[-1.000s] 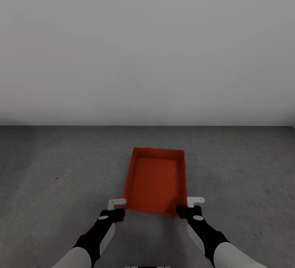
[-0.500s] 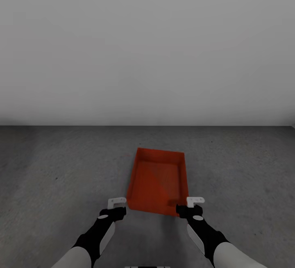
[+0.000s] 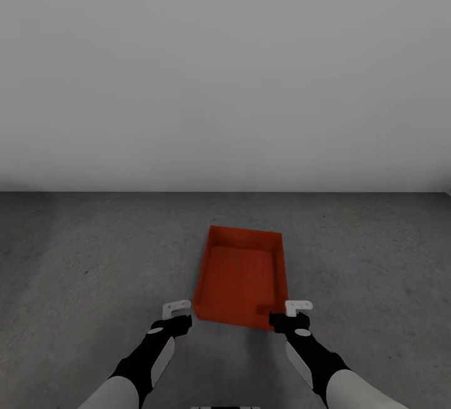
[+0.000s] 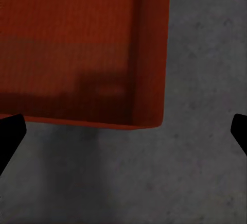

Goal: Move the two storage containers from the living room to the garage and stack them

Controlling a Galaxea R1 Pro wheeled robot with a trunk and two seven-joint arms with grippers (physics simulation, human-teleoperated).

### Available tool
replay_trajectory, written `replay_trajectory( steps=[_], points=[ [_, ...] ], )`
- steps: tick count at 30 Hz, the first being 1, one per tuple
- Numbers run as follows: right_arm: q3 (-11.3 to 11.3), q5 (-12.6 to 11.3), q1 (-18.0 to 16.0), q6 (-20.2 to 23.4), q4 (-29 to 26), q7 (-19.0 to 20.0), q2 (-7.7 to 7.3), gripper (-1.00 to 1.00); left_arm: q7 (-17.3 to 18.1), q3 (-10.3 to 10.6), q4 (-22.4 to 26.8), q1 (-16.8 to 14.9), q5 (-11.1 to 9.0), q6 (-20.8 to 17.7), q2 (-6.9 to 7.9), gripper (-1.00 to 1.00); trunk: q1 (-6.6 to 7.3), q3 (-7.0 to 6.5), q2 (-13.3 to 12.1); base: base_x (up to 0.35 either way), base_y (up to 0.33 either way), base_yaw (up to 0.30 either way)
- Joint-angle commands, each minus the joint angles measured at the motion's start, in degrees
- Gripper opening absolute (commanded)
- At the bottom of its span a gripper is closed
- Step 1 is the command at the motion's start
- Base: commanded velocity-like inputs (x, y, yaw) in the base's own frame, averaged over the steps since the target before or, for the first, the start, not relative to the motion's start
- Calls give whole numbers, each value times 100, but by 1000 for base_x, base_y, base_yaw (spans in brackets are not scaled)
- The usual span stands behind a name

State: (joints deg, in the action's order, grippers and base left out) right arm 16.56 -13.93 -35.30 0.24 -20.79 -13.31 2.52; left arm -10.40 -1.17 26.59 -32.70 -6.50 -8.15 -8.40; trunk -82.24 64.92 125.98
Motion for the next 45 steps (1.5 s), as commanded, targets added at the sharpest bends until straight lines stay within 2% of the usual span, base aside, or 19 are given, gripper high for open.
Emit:
replay_trajectory(
  steps=[1,10,45],
  points=[
    [49,-57,-3,3,-4,-40,-3,100,-15,-13,12,0,-55,-28,-3,100,1,4,2,0,0,0],
    [56,-51,-3,3,-4,-40,8,100,-7,-14,7,0,-62,-21,1,100,1,4,2,0,0,0],
    [56,-42,-3,14,-4,-40,6,100,-6,-14,2,0,-62,-20,5,100,770,-624,-1402,0,0,0]
  ],
)
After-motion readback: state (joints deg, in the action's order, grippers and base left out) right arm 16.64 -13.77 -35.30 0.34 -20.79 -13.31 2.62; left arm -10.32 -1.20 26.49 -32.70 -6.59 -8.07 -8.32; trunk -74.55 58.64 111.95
